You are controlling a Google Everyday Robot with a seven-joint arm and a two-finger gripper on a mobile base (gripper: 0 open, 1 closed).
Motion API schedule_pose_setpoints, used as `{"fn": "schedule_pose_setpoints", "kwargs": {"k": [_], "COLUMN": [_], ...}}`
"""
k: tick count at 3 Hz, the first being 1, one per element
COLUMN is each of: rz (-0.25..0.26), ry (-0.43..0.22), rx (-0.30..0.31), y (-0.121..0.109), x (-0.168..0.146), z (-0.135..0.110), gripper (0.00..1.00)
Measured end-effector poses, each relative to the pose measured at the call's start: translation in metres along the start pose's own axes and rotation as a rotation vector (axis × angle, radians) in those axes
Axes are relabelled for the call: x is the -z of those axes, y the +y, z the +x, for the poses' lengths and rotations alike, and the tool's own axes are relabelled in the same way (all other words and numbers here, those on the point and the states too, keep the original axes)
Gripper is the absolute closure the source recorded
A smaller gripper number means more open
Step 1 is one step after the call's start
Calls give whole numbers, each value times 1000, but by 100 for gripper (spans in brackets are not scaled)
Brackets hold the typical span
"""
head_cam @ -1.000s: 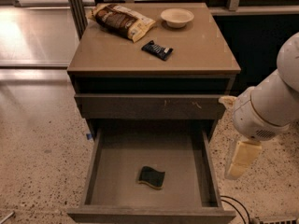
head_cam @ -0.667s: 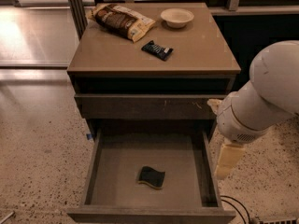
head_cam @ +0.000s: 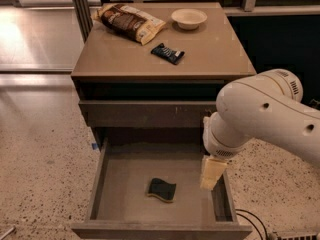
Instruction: Pick sponge from middle drawer and place on counter
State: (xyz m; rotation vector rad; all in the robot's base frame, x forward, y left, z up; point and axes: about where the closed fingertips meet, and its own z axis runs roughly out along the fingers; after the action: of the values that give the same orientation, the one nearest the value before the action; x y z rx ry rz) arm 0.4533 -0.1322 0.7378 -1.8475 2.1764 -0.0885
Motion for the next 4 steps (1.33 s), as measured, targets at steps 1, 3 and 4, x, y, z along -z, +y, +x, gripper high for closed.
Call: {"fn": "schedule_pose_setpoints", "kwargs": {"k": [1,3,4], "rz": [-60,-254,-269], "ry": [-26,-197,-206], "rx": [-131,-300,-305], "y": [-4,16,19], "x": [-43,-110,-114], "z": [13,17,17], "gripper": [0,0,0]}}
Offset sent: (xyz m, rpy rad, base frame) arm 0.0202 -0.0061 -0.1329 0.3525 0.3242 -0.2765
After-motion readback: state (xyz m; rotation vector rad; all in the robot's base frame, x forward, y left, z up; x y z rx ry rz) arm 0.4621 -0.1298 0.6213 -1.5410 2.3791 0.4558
